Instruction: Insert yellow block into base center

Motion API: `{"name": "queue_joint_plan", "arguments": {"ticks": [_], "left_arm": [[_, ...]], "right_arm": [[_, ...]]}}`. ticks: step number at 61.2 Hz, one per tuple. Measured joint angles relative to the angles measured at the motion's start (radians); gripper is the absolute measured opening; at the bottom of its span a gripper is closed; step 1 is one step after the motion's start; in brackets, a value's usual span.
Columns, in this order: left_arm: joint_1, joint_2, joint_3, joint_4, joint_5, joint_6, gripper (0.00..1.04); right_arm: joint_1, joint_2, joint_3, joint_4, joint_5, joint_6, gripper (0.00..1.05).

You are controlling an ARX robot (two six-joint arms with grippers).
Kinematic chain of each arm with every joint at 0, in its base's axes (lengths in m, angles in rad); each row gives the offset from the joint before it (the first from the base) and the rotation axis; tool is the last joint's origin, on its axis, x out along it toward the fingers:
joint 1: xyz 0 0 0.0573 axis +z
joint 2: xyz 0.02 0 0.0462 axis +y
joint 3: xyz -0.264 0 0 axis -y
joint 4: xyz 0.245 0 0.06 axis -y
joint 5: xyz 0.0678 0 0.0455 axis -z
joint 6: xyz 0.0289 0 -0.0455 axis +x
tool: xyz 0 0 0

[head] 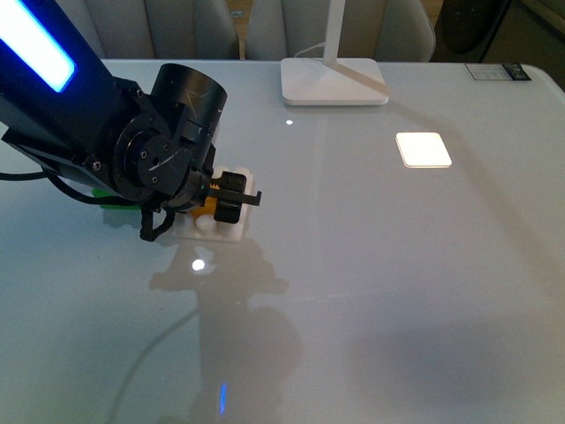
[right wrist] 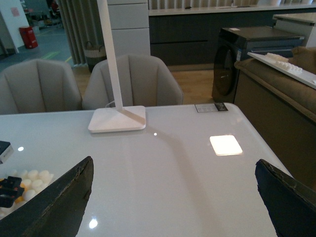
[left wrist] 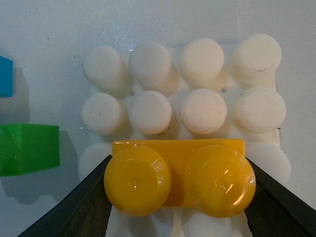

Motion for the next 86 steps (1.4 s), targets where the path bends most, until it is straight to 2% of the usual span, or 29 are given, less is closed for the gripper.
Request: {"name": "queue_joint_plan", "arguments": {"ticks": [27, 40, 43, 86], "left_arm": [[0.002, 0.002, 0.014, -0.024, 0.015, 0.003, 0.64], [0.014, 0.003, 0.009, -0.026, 0.029, -0.002, 0.95], [0.018, 0.002, 0.008, -0.027, 0.031, -0.002, 0.99], [0.031, -0.110, -0.097, -0.031, 0.093, -0.028, 0.97]], "right_arm": [[0.000, 0.000, 0.000, 0.000, 0.000, 0.000, 0.96], [0.000, 0.000, 0.000, 0.000, 0.000, 0.000, 0.96], [0.000, 0.000, 0.000, 0.000, 0.000, 0.000, 0.96], [0.000, 0.000, 0.000, 0.000, 0.000, 0.000, 0.96]]}}
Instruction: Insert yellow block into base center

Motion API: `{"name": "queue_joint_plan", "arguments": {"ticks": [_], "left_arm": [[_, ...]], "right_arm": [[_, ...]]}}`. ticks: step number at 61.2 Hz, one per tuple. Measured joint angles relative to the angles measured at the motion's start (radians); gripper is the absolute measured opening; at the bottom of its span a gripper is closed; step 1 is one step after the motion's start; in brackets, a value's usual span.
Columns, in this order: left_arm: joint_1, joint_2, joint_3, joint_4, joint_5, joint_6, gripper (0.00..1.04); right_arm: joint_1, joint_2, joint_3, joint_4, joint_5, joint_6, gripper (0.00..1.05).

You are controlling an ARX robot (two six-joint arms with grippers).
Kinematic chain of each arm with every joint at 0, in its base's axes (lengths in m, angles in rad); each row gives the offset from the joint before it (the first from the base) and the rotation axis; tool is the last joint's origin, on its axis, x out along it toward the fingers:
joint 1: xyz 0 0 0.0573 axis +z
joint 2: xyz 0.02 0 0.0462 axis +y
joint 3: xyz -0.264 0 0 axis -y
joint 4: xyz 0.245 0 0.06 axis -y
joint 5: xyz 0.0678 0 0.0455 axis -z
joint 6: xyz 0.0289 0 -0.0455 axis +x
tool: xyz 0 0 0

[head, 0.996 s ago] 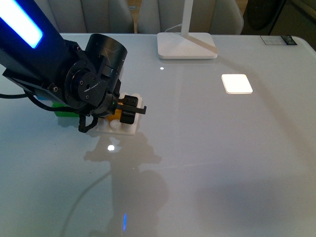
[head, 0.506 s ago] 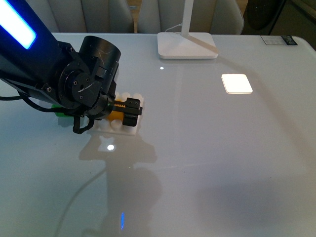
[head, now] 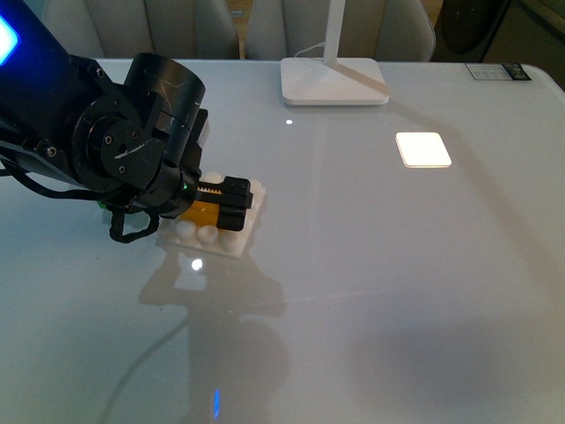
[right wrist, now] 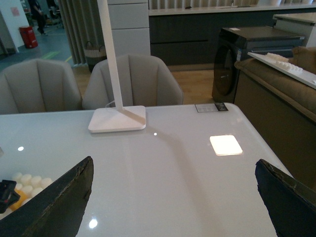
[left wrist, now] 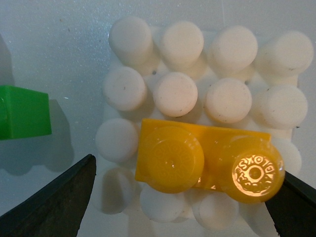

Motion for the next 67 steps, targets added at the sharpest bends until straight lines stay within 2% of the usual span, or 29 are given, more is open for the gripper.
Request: {"name": "queue_joint_plan", "arguments": {"ticks": [15, 27, 37, 53, 58, 60, 67], "left_arm": [[0.011, -0.057, -0.059, 0.019, 0.020, -0.036, 0.97], [0.076, -0.205, -0.213, 0.110, 0.093, -0.076, 0.97], [0.172, -0.368, -0.367, 0.249, 0.164, -0.125, 0.97], [0.335, -0.589, -0.570, 0.333, 0.232, -0.205, 0.97], [0.341, -0.567, -0.660, 0.579, 0.155, -0.136, 0.85], [0.340, -0.552, -0.716, 0.708, 0.135, -0.080, 0.76], [0.337, -0.579, -0.849, 0.991, 0.122, 0.047, 0.57]], "right_arm": [[0.000, 0.000, 0.000, 0.000, 0.000, 0.000, 0.96], [0.000, 0.000, 0.000, 0.000, 0.000, 0.000, 0.96], [0.000, 0.000, 0.000, 0.000, 0.000, 0.000, 0.96], [0.000, 0.000, 0.000, 0.000, 0.000, 0.000, 0.96], [0.000, 0.000, 0.000, 0.000, 0.001, 0.000, 0.96], [0.000, 0.000, 0.000, 0.000, 0.000, 0.000, 0.96], [0.000, 0.000, 0.000, 0.000, 0.001, 0.000, 0.96]]}}
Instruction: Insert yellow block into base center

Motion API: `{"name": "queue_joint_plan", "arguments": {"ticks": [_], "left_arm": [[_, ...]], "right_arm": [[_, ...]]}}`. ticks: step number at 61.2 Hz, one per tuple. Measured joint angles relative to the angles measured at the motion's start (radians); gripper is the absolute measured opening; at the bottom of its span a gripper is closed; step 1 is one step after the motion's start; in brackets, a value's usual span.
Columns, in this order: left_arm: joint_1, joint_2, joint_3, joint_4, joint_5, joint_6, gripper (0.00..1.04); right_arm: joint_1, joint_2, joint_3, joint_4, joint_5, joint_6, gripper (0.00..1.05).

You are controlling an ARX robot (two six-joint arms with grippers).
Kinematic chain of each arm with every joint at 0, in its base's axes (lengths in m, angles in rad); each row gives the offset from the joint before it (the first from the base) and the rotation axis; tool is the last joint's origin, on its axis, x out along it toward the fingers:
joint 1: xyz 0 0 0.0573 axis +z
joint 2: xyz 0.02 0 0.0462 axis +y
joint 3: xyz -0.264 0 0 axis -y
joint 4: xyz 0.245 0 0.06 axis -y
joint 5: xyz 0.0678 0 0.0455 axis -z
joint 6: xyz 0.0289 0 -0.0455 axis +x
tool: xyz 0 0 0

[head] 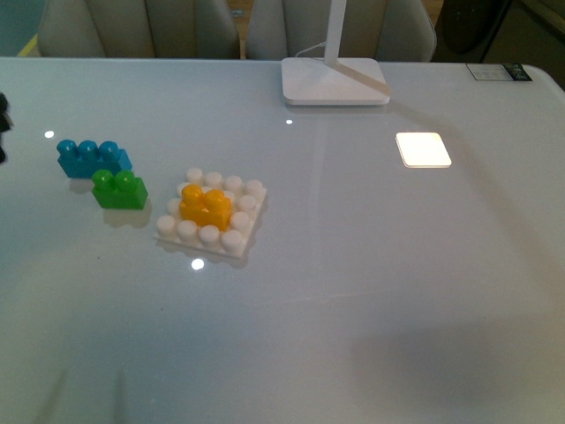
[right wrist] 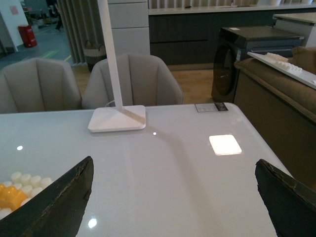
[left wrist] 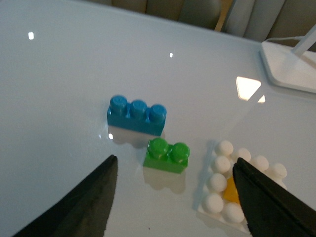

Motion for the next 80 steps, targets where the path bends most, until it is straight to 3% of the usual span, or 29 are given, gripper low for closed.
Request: {"name": "queue_joint_plan", "arguments": {"ticks": [9, 19, 39, 54, 80], "left_arm": [[0.000, -0.128, -0.102, 0.182, -0.005, 0.065, 0.32], [0.000, -0.309, -0.218, 0.142, -0.006, 0.089, 0.03], [0.000, -0.675, -0.334, -0.109, -0.007, 0.096, 0.03], [0.000, -1.026, -0.349, -0.435, -0.007, 0.098, 0.03], [0.000, -1.353, -0.364, -0.729, -0.007, 0.098, 0.03]], "right_arm": [[0.000, 0.000, 0.000, 0.000, 0.000, 0.000, 0.96], [0.000, 0.000, 0.000, 0.000, 0.000, 0.000, 0.96], [0.000, 0.000, 0.000, 0.000, 0.000, 0.000, 0.96], [0.000, 0.000, 0.000, 0.000, 0.000, 0.000, 0.96], [0.000, 0.000, 0.000, 0.000, 0.000, 0.000, 0.96]]}}
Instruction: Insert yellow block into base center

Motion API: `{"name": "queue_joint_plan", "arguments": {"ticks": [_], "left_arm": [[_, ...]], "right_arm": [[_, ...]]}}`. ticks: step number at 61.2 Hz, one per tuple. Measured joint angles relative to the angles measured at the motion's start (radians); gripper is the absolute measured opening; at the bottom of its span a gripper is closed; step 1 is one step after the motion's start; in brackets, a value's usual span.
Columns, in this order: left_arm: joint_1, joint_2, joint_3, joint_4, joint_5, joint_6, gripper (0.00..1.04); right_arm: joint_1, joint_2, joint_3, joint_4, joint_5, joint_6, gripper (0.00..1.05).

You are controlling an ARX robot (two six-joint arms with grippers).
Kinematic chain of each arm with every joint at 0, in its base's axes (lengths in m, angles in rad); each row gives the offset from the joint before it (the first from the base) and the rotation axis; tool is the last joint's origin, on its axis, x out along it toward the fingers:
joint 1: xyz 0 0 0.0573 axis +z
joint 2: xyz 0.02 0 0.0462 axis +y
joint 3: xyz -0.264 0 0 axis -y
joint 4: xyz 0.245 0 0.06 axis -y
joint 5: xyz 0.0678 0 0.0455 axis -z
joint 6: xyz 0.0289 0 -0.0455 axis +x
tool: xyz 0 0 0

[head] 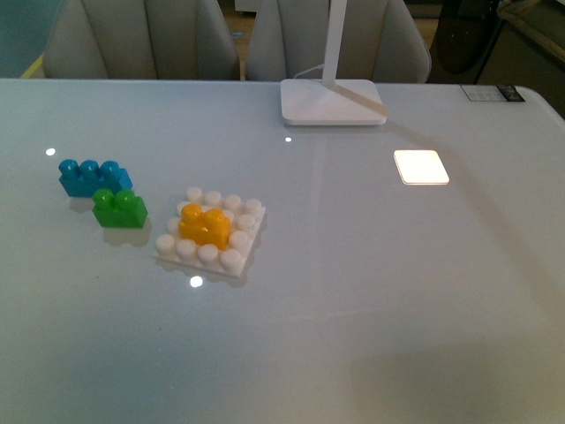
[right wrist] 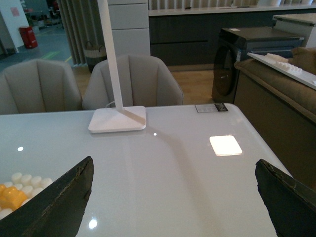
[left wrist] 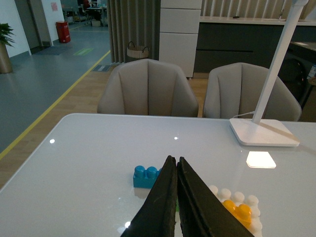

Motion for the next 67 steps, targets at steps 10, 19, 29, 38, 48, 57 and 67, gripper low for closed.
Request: {"name": "queue_joint_plan", "arguments": {"ticks": [10, 19, 29, 38, 48, 57, 67], "left_arm": [[0.000, -0.081, 0.000, -0.077, 0.000, 0.000, 0.03], [0.000, -0.150, 0.000, -0.144, 0.000, 0.000, 0.03], [0.000, -0.205, 0.000, -0.200, 0.000, 0.000, 0.03], [0.000, -0.252, 0.000, -0.246, 0.000, 0.000, 0.03], [0.000, -0.304, 0.000, -0.298, 0.000, 0.000, 0.03], [0.000, -0.459, 0.000, -0.460, 0.000, 0.000, 0.03], [0.000, -0.463, 0.000, -0.463, 0.000, 0.000, 0.03]], "right_arm": [[0.000, 0.000, 0.000, 0.000, 0.000, 0.000, 0.96], [0.000, 0.000, 0.000, 0.000, 0.000, 0.000, 0.96], [0.000, 0.000, 0.000, 0.000, 0.000, 0.000, 0.96], [0.000, 0.000, 0.000, 0.000, 0.000, 0.000, 0.96], [0.000, 0.000, 0.000, 0.000, 0.000, 0.000, 0.96], [0.000, 0.000, 0.000, 0.000, 0.000, 0.000, 0.96], [0.000, 0.000, 0.000, 0.000, 0.000, 0.000, 0.96]]}}
